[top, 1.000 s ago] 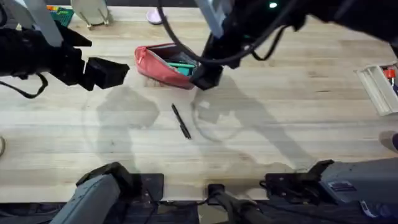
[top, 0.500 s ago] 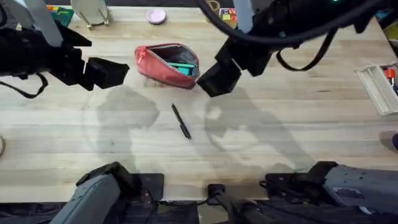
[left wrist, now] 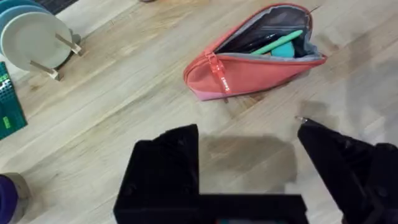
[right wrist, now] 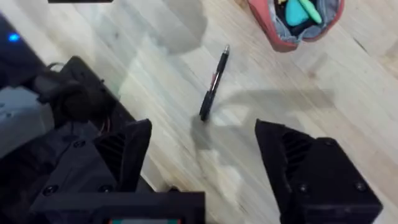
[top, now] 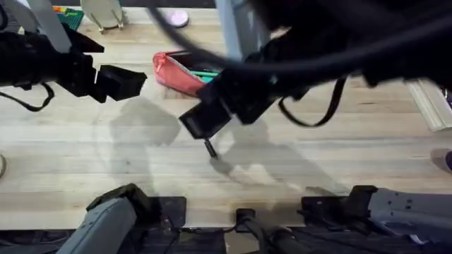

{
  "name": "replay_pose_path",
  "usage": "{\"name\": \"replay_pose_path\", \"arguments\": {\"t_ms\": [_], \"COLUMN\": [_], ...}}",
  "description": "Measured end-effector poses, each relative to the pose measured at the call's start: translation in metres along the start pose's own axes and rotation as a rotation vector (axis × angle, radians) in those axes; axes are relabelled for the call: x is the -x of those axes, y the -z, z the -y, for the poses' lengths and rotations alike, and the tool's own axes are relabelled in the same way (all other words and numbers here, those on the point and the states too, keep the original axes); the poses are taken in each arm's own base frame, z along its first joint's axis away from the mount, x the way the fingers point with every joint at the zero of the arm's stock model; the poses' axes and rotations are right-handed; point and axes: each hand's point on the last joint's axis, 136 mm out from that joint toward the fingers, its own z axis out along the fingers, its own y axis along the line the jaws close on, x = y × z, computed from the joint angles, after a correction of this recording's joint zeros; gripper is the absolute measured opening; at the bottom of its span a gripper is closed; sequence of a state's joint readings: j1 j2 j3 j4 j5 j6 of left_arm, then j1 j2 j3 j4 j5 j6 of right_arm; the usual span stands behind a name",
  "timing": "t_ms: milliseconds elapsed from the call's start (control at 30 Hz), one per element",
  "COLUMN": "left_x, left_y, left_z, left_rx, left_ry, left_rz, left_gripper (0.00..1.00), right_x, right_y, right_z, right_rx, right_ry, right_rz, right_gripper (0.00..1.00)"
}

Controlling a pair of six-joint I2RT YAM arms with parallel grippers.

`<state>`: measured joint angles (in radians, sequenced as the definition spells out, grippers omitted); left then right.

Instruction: Unzip the bag, pick up the pens from the table one at a time and place them inside, then zip the bag closed.

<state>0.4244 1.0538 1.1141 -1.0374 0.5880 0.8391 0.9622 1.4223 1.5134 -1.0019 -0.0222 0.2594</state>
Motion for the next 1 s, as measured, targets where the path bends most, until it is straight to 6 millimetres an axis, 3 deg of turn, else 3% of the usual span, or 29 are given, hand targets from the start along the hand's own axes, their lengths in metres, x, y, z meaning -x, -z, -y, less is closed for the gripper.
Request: {"name": "replay_pose_path", "arguments": {"t_ms": [233,600,1000], "left_x": [0.000,0.000,0.000], "left_y": [0.000,0.000,0.000], "left_z": [0.000,0.000,0.000], "left_rx": [0.000,0.000,0.000], "left_ry": [0.000,0.000,0.000], "left_rz": [0.000,0.000,0.000], "left_gripper": [0.994,0.993,0.993], "right_x": [-0.006,-0.001,-0.026], "right_y": [-0.008,-0.016,-0.058], "right_z": [-0.004,-0.010,-0.001], "right_rx": [-0.103,-0.119,-0.137], "right_ry": [-0.096,-0.137,-0.142], "right_rz": [0.030,0.081,0.050], "right_gripper": [0.996,0.996,0.995]}}
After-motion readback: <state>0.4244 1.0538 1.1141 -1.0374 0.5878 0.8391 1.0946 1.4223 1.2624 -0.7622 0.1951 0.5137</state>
